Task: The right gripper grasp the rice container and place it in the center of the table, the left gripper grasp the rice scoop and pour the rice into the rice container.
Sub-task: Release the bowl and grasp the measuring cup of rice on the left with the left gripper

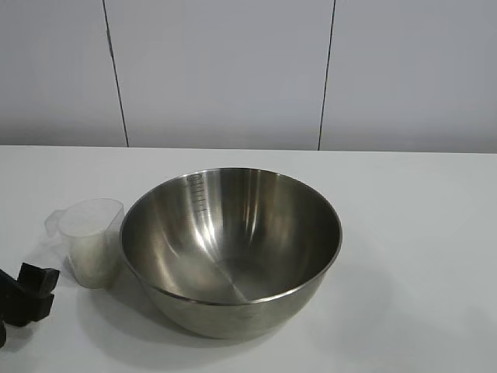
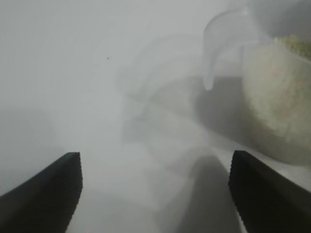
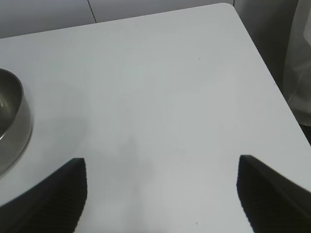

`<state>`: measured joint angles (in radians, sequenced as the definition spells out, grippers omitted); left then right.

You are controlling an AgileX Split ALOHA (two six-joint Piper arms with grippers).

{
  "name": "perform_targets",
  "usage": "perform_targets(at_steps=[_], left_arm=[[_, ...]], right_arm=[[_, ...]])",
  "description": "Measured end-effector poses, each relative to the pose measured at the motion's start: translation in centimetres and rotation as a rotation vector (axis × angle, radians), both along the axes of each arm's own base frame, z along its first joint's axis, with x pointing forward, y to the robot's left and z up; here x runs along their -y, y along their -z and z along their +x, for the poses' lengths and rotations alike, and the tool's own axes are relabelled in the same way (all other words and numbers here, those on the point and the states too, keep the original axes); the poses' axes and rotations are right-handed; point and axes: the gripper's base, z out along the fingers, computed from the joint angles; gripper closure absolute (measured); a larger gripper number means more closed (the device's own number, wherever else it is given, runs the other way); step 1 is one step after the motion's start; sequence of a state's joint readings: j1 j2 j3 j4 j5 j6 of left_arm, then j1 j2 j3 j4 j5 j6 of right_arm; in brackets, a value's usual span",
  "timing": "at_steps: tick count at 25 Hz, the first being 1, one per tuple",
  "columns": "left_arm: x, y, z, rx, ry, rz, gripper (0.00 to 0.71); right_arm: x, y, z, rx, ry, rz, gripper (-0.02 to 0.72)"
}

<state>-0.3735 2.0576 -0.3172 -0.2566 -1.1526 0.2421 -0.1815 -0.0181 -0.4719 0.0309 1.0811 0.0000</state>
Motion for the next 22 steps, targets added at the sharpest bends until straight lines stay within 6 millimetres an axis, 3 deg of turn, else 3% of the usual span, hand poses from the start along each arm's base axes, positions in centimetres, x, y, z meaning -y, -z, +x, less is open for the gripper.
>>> perform_targets(at_steps=[9, 13, 22], left_arm=[[-1.5, -0.1, 0.9, 0.011, -0.016, -0.023, 0.116], [-1.0, -0.1, 0.9, 0.007, 0.060, -0.038, 0.116], [-0.6, -0.5, 2.3, 0.053, 0.056, -0.055, 0.116]], right_arm=[[0.0, 0.0, 0.0, 0.000, 0.000, 0.000, 0.126], [0.0, 0.0, 0.0, 0.000, 0.000, 0.000, 0.126], [0.0, 0.0, 0.0, -0.001, 0.000, 0.000, 0.126]])
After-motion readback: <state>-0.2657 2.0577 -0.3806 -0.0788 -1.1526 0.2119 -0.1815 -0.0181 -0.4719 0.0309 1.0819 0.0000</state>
